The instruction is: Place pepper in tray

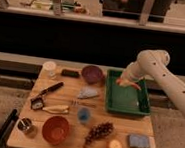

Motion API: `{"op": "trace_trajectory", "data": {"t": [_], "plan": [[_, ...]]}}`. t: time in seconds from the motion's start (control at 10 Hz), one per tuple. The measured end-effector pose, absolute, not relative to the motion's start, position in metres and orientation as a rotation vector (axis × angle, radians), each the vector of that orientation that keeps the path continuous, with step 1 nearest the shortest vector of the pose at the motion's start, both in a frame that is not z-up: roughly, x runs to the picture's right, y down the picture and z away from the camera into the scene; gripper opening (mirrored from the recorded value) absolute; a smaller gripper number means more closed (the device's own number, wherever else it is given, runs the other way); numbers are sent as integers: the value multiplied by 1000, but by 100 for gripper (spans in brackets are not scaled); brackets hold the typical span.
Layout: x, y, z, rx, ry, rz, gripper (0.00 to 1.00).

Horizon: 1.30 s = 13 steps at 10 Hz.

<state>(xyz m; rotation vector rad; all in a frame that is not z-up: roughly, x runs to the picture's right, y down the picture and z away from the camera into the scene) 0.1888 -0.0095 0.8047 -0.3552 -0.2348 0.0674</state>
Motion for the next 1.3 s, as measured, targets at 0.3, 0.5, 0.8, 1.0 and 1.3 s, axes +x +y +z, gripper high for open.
{"op": "trace_trajectory", "data": {"t": [0.3, 0.5, 0.8, 1.0, 1.3], "plan": [[199, 2, 814, -358, -231, 90, 0], [207, 5, 813, -357, -229, 105, 0], [218, 13, 818, -360, -227, 127, 0], [220, 15, 822, -361, -230, 129, 0], [228, 18, 821, -363, -227, 142, 6]]}}
